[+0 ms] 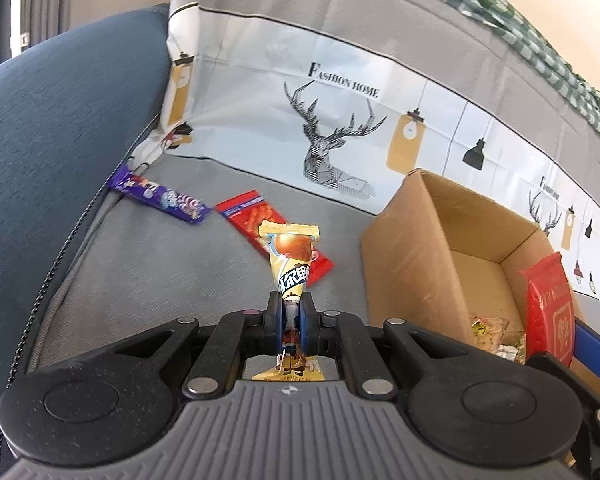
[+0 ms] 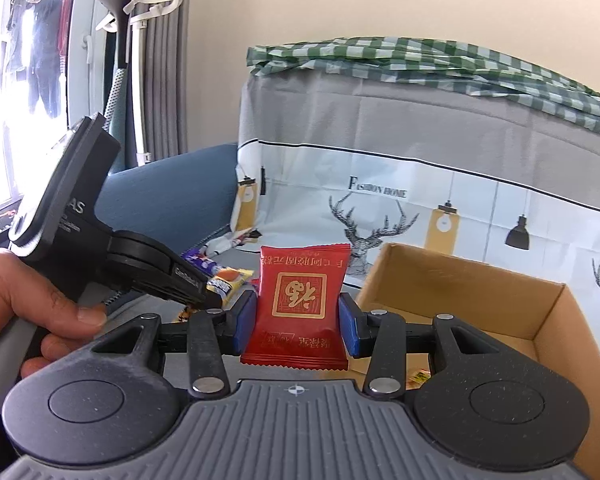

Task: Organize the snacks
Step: 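Lift both held snacks and carry them over the cardboard box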

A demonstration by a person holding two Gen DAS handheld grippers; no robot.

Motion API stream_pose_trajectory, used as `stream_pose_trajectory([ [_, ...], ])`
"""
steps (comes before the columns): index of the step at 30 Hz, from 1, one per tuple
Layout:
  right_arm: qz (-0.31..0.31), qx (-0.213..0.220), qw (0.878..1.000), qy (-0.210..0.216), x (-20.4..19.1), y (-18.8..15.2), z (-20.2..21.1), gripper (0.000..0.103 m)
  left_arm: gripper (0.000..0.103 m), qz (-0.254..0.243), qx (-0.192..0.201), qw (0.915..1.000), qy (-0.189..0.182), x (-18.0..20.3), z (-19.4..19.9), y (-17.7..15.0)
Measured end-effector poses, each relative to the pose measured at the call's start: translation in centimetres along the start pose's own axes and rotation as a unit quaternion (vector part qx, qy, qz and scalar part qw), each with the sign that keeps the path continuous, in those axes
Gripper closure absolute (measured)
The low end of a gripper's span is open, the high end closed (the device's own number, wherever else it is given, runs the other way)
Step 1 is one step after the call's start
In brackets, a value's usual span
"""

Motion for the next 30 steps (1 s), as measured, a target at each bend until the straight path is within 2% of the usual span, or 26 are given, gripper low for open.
stream_pose_trajectory([
  [3,-0.001,0.002,1.000,-0.013,1.1,-0.1,0.4,0.058,0.095,-0.010,0.013,0.9998,-0.008,0.9,0.0,0.2],
  [7,-0.009,0.004,0.999,-0.036,3.0,-0.4,0.9,0.058,0.095,-0.022,0.052,0.9978,-0.034,2.6,0.7,0.5],
  [11,-0.022,0.006,0.998,-0.063,5.2,-0.8,1.5,0.058,0.095,-0.045,0.100,0.9918,-0.065,5.2,1.6,0.8],
  [15,-0.040,0.014,0.994,-0.100,7.6,-1.1,2.3,0.058,0.095,-0.070,0.132,0.9839,-0.098,7.9,2.1,0.6],
  [23,-0.085,0.036,0.980,-0.178,12.0,-1.5,3.7,0.058,0.095,-0.104,0.152,0.9701,-0.158,12.4,2.0,-0.1],
  [30,-0.099,0.035,0.972,-0.210,13.6,-1.9,3.9,0.058,0.095,-0.123,0.156,0.9619,-0.188,14.7,1.7,-0.9],
])
Point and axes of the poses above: each gripper's, at about its wrist camera, not at the fingertips, and z roughly against the way its jaws point, x to its right, y to its top, the point moved 4 cm from there along -z, roughly the way its jaws point, and after that the axes turned 8 degrees about -y, right-handed, at the moved point
